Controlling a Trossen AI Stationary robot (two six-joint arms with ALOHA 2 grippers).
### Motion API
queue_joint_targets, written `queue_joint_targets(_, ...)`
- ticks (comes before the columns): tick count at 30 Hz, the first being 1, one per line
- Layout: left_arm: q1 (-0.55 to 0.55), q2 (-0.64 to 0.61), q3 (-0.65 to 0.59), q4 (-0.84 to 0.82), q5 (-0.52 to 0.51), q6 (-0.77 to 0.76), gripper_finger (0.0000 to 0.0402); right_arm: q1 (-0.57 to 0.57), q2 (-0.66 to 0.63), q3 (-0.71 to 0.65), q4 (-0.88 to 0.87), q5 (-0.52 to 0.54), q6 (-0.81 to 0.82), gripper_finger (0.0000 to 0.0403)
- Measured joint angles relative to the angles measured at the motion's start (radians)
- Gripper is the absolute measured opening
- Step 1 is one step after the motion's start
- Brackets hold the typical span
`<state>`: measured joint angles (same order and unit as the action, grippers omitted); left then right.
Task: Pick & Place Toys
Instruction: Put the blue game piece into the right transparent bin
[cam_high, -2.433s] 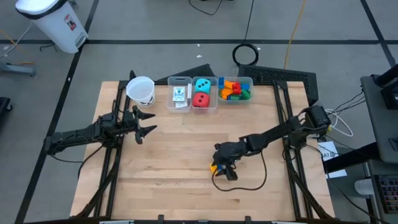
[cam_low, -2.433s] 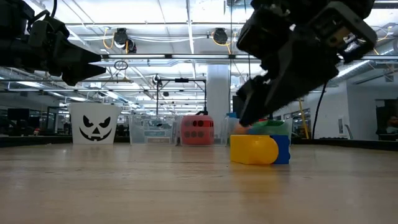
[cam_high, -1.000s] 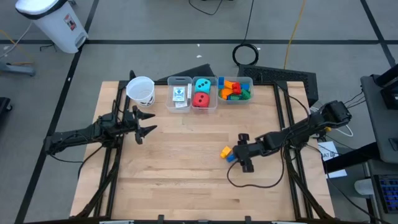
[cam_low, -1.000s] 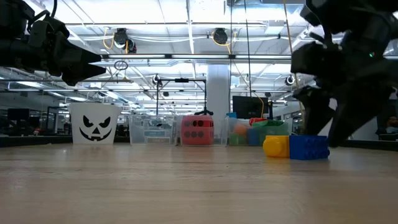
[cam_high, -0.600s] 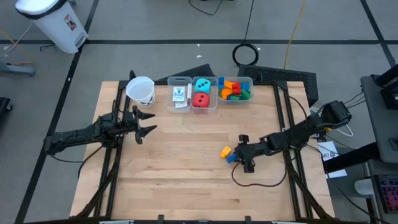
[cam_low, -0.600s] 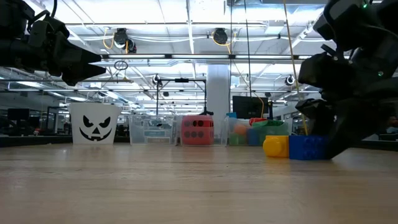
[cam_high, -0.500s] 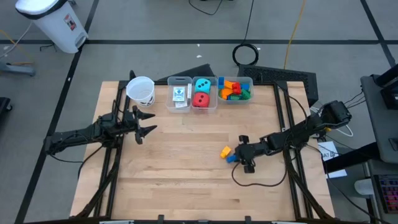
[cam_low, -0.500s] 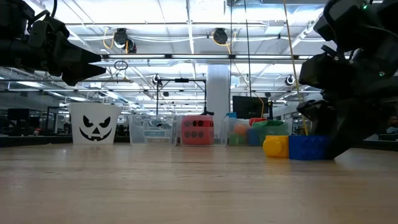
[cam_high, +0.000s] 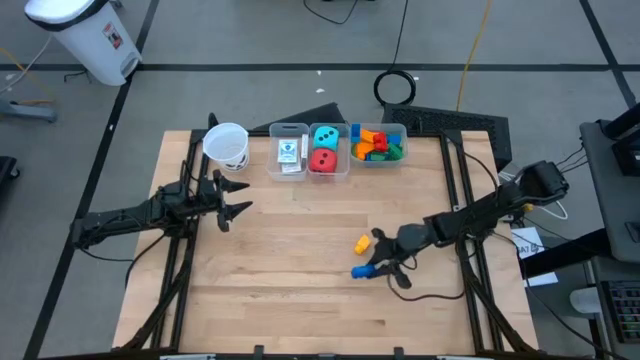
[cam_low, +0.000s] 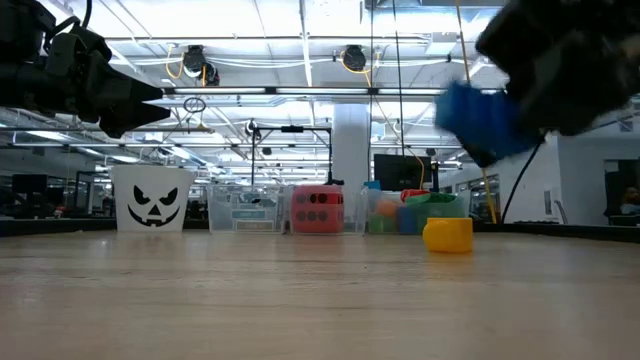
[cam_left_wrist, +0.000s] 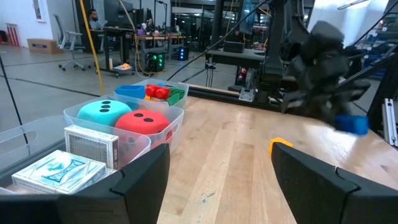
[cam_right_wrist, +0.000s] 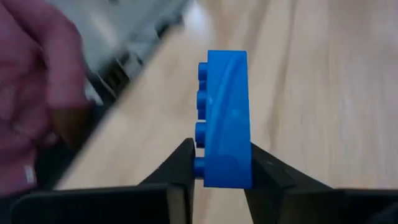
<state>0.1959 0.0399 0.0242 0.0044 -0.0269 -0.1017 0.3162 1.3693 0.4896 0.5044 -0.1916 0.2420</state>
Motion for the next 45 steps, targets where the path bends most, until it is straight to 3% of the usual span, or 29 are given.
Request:
queue_joint_targets(4,0.000,0.000,0.000,0.000,0.000,0.000,0.0287,-0.008,-0.056,0.000,0.157,0.000,-0.043,0.0090)
queue_joint_targets(12,0.000,0.000,0.000,0.000,0.000,0.000,0.0287,-0.125,-0.217,0.015,0.362,0.016,-0.211,0.0066)
queue_joint_targets(19,0.000,0.000,0.000,0.001,0.000,0.000,0.0287,-0.326,-0.298,0.026,0.407,0.216,-0.229,0.0080)
queue_joint_targets(25,0.000,0.000,0.000,0.000,0.000,0.000,0.0287,-0.607,-0.299,0.026,0.224,0.371,-0.244,0.0071)
queue_joint_targets(30,0.000,0.000,0.000,0.000,0.000,0.000,0.0287,-0.856,-0.237,0.026,0.031,0.426,-0.207,0.0069)
queue_joint_targets(34,0.000,0.000,0.000,0.000,0.000,0.000,0.0287,-0.986,-0.140,0.019,-0.006,0.326,-0.130,0.0080)
queue_joint_targets(38,0.000,0.000,0.000,0.000,0.000,0.000,0.0287,-1.039,-0.016,0.018,0.051,0.222,-0.105,0.0078)
queue_joint_targets(45,0.000,0.000,0.000,0.000,0.000,0.000,0.0287,-1.041,0.185,0.057,0.216,0.213,-0.109,0.0076)
